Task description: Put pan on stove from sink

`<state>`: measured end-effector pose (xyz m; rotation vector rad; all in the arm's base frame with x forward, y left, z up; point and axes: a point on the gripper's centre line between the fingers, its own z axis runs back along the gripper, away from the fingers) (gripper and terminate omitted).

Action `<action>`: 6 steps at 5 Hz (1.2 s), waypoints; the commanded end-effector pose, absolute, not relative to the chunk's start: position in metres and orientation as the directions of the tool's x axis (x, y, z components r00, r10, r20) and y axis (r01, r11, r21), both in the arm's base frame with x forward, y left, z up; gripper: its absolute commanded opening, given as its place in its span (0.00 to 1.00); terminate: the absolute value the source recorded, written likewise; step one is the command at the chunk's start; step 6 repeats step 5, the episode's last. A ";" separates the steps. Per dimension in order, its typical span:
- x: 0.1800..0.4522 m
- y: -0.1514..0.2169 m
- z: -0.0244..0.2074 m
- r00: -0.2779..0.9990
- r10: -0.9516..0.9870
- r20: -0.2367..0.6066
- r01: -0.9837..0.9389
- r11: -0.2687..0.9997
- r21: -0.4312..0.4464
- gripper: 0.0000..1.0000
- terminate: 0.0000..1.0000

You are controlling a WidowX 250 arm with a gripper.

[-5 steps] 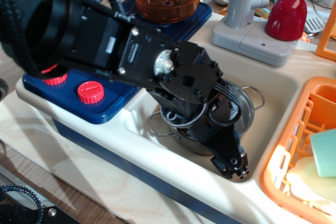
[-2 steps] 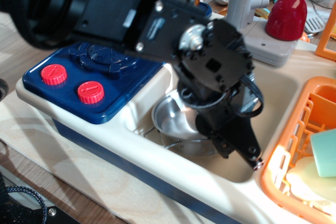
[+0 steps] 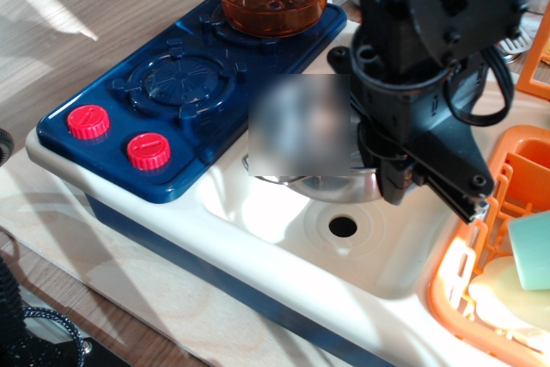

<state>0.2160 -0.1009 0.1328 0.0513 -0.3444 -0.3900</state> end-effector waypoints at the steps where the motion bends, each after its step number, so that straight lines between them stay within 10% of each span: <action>1: 0.224 -0.071 0.164 0.837 -0.401 0.373 0.345 0.915 0.211 0.00 0.00; 4: 0.214 -0.008 0.141 0.821 -0.336 0.462 0.218 0.932 0.291 0.00 0.00; 5: 0.217 0.009 0.139 0.807 -0.349 0.477 0.217 0.926 0.310 0.00 1.00; 6: 0.217 0.009 0.139 0.807 -0.349 0.477 0.217 0.926 0.310 0.00 1.00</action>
